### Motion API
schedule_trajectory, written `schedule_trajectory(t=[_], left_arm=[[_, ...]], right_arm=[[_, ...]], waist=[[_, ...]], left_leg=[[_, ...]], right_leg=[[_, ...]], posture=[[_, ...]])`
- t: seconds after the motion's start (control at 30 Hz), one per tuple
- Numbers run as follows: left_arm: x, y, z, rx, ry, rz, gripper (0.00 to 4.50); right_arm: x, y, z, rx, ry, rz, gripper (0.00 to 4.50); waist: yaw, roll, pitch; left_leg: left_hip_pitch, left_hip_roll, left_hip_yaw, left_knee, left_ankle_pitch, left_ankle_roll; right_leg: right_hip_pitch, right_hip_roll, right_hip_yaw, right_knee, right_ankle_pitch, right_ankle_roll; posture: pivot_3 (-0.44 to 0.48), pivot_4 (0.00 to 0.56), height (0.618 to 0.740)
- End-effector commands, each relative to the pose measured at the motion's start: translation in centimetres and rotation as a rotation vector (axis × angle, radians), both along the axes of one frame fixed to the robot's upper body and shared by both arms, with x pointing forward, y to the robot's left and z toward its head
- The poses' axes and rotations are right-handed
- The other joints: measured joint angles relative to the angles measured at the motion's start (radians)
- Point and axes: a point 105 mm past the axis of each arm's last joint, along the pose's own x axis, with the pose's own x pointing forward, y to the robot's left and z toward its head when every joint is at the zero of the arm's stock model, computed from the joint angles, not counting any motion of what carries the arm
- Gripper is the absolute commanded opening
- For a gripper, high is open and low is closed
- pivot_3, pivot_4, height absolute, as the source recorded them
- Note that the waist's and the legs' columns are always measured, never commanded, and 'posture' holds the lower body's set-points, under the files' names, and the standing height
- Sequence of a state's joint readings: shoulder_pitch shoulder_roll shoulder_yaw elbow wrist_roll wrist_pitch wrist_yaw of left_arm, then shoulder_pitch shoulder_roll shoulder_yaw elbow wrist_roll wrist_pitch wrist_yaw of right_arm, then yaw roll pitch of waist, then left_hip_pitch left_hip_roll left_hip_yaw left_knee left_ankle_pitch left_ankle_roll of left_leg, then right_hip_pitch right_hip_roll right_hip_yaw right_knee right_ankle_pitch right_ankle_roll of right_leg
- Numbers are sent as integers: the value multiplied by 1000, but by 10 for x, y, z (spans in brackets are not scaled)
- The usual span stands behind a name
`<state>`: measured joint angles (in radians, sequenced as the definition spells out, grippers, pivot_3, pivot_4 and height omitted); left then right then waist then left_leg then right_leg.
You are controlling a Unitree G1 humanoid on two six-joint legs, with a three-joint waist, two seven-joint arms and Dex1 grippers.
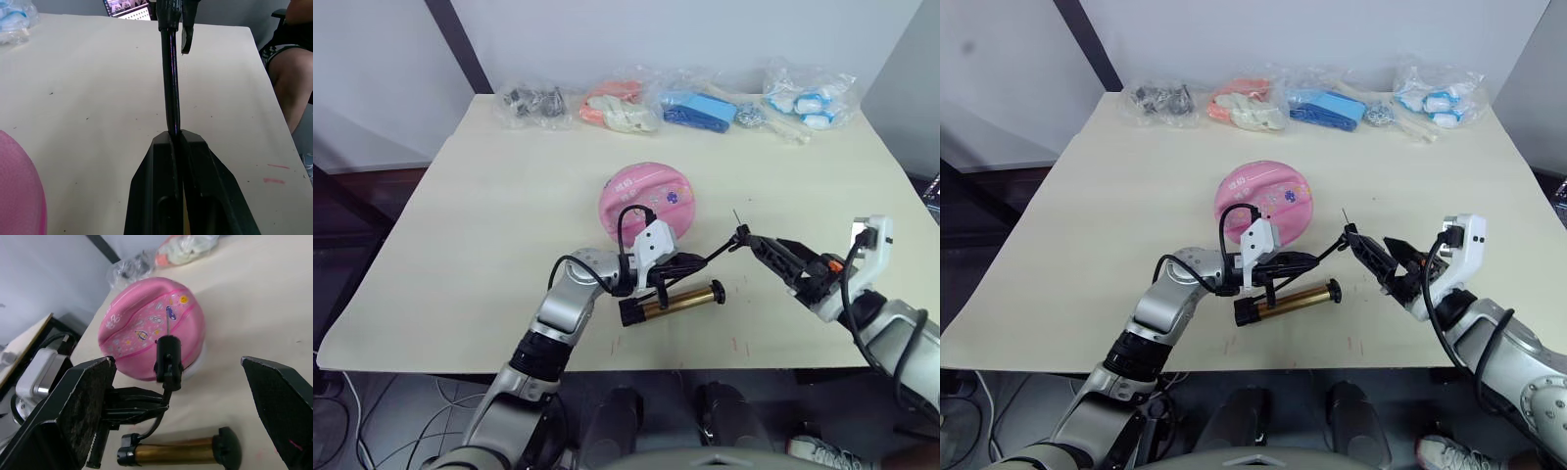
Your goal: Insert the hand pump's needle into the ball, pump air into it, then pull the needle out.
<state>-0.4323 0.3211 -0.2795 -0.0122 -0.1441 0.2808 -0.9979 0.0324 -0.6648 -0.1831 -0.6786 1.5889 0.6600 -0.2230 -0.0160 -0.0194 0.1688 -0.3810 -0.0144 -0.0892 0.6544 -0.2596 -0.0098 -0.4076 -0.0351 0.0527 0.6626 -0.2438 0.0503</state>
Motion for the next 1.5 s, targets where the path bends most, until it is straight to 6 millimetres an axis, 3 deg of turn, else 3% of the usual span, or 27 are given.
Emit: schedule_trajectory(t=[0.03,0.53,0.63,0.67,0.73,1.5], left_arm=[[-4,-3,13,-37,-53,-14,69],[-8,-2,15,-83,29,50,69],[-8,-2,16,-85,37,54,0],[-8,-2,16,-86,39,55,0],[-8,-2,16,-87,41,56,0],[-12,-2,16,-91,58,45,0]], right_arm=[[-1,9,3,-2,1,77,4500],[17,20,0,-10,-64,97,4500],[18,21,1,9,-69,90,3850],[18,22,2,7,-72,91,3198],[18,23,2,5,-76,92,2658],[23,27,3,9,-85,100,2658]], waist=[[0,0,0],[0,0,0],[-1,0,0],[-1,0,0],[0,0,0],[-1,0,0]], left_leg=[[0,0,0,0,0,0],[0,0,0,0,0,0],[0,0,0,0,0,0],[0,0,0,0,0,0],[0,0,0,0,0,0],[0,0,-1,0,0,0]], right_leg=[[0,0,0,0,0,0],[0,0,0,0,0,0],[0,0,0,0,0,0],[0,0,0,0,0,0],[0,0,0,0,0,0],[0,0,0,0,0,0]], posture=[[0,150,740],[0,150,740],[0,150,740],[0,150,740],[0,150,740],[0,150,740]])
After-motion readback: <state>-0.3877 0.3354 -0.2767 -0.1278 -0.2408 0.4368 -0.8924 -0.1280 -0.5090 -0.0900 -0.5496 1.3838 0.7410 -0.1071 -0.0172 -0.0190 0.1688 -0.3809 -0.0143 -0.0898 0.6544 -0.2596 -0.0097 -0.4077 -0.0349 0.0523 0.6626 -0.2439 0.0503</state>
